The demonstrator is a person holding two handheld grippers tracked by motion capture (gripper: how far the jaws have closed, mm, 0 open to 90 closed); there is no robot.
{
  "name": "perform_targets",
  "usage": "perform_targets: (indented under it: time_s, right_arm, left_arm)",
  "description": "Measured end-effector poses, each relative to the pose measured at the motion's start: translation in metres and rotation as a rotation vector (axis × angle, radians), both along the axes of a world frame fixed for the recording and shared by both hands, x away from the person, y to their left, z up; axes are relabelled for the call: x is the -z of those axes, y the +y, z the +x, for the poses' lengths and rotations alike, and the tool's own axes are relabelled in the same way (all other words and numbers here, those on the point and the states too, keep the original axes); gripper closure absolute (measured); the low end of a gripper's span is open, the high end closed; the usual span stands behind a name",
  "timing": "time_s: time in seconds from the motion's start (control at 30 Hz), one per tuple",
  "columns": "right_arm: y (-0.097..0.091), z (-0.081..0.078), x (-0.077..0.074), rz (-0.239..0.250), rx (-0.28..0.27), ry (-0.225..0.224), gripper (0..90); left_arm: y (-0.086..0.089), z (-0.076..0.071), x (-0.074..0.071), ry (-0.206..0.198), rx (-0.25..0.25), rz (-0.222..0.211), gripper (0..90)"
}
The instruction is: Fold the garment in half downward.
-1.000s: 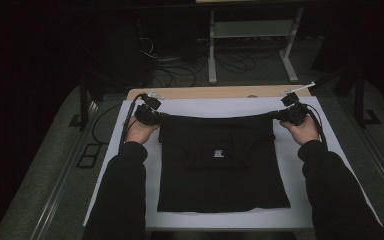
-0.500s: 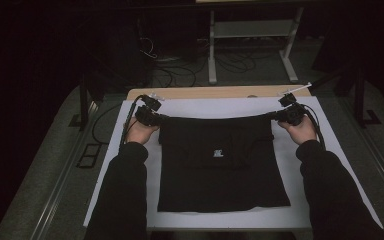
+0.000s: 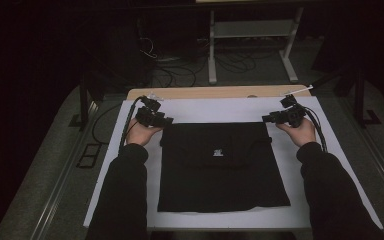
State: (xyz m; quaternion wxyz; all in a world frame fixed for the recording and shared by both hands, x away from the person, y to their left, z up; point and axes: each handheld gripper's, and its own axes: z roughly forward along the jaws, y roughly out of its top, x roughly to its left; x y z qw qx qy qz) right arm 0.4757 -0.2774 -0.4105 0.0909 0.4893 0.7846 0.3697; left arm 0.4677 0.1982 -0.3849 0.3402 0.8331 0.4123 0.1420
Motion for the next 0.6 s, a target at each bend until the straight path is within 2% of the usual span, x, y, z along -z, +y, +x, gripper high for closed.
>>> perform_targets:
  time_s: [0.13,0.3,0.4,0.47,0.53,0.6]
  right_arm:
    - [0.0,-0.001,-0.003,0.003,-0.004,-0.01,39.0]
    - [0.002,-0.004,-0.008,0.001,-0.017,-0.024,29.6]
    - [0.004,-0.006,-0.011,-0.012,-0.021,-0.036,21.5]
    - [0.004,-0.008,-0.014,-0.009,-0.025,-0.044,17.7]
    - [0.004,-0.009,-0.017,-0.001,-0.029,-0.045,13.4]
    - [0.003,-0.011,-0.02,0.016,-0.04,-0.042,13.6]
  left_arm:
    - [0.002,-0.001,-0.002,0.014,0.002,-0.043,32.6]
    - [0.002,-0.003,-0.003,0.019,0.032,-0.06,22.7]
    - [0.001,-0.004,-0.003,0.018,0.034,-0.05,16.0]
    - [0.001,-0.005,-0.003,0.028,0.042,-0.069,13.5]
    - [0.002,-0.005,-0.005,0.026,0.049,-0.07,12.2]
    - [0.001,-0.006,-0.005,0.026,0.051,-0.086,7.9]
